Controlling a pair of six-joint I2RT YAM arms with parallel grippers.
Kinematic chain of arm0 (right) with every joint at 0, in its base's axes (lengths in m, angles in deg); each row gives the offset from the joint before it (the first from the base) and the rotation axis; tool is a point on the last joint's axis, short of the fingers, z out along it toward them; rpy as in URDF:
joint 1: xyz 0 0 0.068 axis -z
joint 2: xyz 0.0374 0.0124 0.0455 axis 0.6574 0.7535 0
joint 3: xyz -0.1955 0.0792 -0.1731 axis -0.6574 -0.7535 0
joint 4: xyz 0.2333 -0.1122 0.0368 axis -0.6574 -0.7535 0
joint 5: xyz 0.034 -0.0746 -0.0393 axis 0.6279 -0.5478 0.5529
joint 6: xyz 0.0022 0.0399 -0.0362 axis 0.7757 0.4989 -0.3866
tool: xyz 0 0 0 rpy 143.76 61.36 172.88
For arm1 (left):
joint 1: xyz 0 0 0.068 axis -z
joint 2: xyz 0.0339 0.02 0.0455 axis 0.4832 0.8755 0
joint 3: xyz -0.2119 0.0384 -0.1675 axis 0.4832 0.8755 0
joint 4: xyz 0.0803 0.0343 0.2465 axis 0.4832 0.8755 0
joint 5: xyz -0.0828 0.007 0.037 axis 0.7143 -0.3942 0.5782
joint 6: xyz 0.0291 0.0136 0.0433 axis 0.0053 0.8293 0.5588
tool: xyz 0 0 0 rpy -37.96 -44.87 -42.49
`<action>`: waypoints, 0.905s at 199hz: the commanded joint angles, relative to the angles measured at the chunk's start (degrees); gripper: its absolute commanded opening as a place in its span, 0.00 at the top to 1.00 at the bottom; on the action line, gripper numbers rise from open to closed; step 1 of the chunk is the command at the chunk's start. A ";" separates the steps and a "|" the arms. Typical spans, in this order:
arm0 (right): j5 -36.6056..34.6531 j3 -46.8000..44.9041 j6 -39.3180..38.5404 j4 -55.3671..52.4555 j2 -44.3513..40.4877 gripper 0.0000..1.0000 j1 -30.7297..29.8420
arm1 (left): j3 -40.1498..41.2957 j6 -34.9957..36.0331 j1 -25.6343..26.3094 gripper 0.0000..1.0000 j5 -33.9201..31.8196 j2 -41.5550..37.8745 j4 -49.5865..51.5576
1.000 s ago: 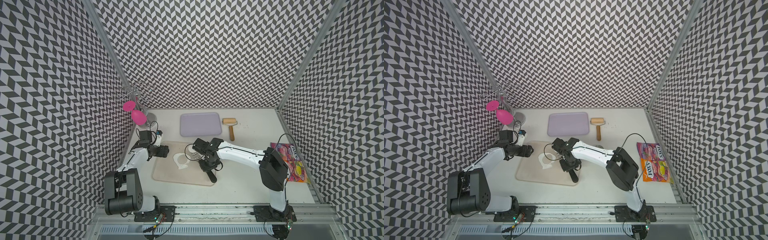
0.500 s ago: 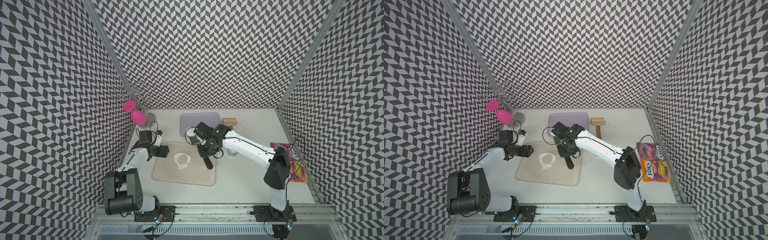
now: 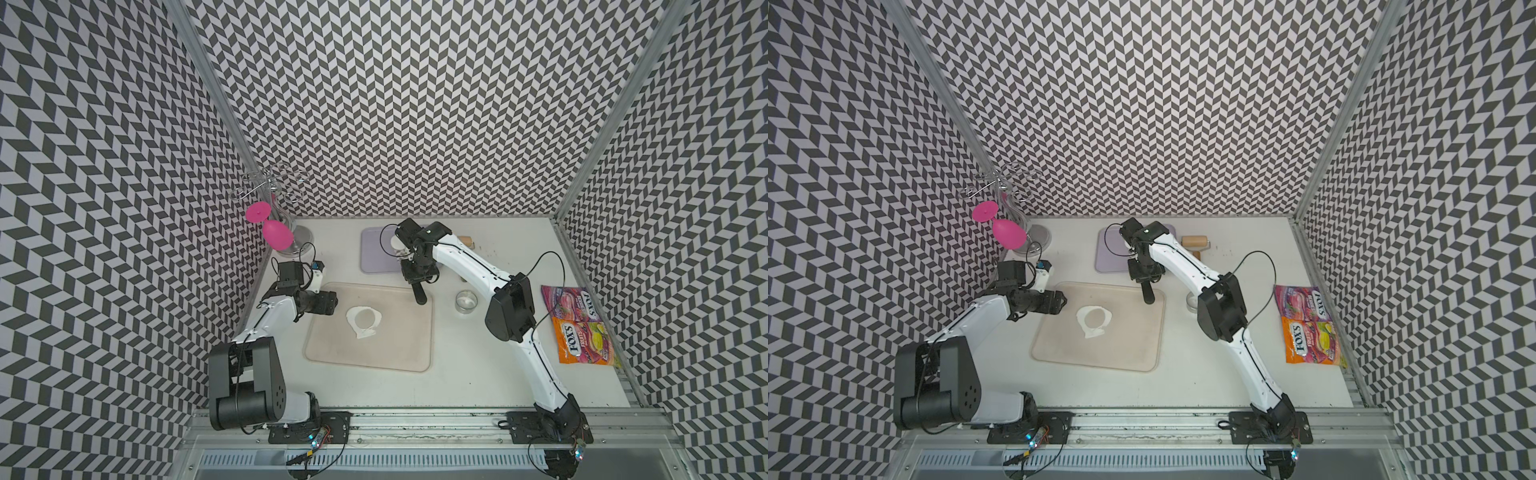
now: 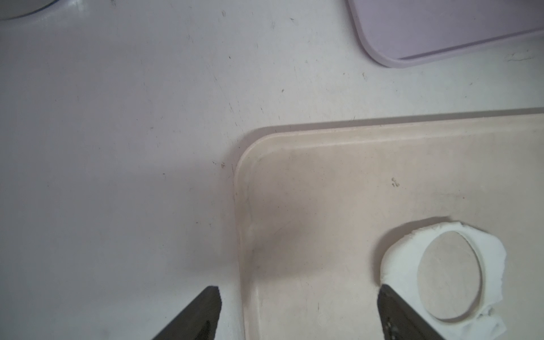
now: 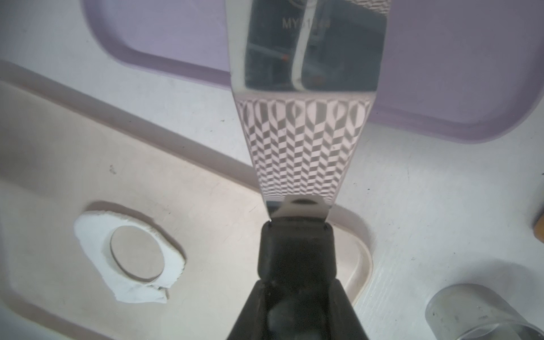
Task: Roll out the dumpling wrappers from the dough
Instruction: Place the dumpling wrapper on the plate.
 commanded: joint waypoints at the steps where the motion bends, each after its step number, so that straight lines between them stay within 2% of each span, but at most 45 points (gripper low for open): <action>1: -0.70 2.15 -0.97 0.43 1.55 1.00 0.99 | 0.51 -0.04 -0.32 0.14 0.91 0.41 -1.13; 79: -20.22 -2.51 0.89 -1.16 2.83 1.00 -0.31 | 0.59 -0.12 -0.32 0.14 0.79 0.54 -1.17; 147: -31.53 -0.75 1.04 -1.18 4.61 1.00 -2.08 | 0.68 -0.23 -0.31 0.14 0.18 0.89 -1.39; 180: -33.68 0.24 0.02 -1.15 6.83 1.00 -2.43 | 0.78 -0.22 -0.31 0.14 -0.06 0.86 -1.41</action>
